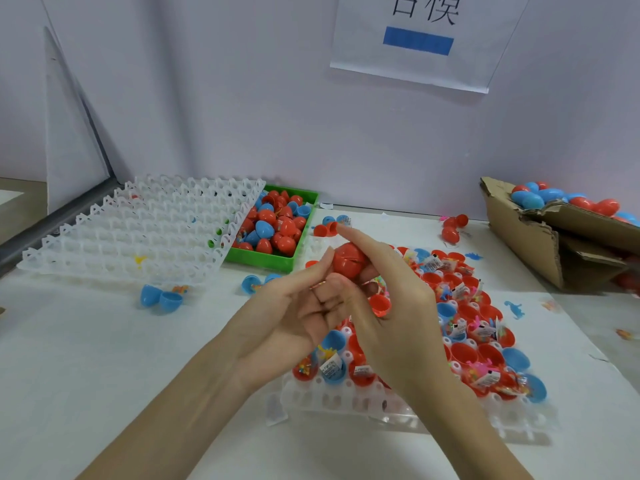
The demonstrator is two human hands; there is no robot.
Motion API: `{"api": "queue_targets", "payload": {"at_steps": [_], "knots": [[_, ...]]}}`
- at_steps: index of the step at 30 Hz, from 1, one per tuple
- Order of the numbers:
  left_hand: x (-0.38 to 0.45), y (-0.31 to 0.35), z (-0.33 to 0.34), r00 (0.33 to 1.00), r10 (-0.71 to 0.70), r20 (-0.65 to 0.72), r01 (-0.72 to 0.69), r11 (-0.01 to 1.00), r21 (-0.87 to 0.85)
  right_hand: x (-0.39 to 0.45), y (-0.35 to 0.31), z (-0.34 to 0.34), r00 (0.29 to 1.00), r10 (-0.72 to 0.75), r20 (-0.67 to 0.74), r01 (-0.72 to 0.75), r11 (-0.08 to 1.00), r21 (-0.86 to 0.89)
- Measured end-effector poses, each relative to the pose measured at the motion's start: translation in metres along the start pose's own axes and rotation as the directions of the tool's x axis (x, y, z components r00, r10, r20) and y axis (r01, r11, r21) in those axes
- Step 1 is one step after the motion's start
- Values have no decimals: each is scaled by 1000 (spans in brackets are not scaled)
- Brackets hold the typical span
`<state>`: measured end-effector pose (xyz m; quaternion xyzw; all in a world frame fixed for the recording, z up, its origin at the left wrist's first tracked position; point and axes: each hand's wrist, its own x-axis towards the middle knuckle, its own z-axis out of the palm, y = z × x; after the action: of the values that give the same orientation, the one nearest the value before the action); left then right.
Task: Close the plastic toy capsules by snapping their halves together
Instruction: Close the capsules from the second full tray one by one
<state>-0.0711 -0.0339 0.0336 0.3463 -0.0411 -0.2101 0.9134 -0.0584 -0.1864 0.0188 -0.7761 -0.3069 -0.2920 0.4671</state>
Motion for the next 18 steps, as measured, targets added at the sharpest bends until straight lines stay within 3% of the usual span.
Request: {"api": "queue_targets", "payload": {"at_steps": [2,5,12,18], "knots": [[0,2,0,999,17,29,-17,1000,-16,-1,3,1,999,-1,38,2,999,-38],[4,1,-4,991,132,-26,-122,966,229,-1,6,0,995,-6,97,7,1000,-11],[5,1,-4,975,222,-21,-185,856,482,8,0,-13,978,191,84,-208,919,335],[5,2,-7,958,283,-34,-220,810,544,9,0,-15,966,241,93,-258,886,384]]}}
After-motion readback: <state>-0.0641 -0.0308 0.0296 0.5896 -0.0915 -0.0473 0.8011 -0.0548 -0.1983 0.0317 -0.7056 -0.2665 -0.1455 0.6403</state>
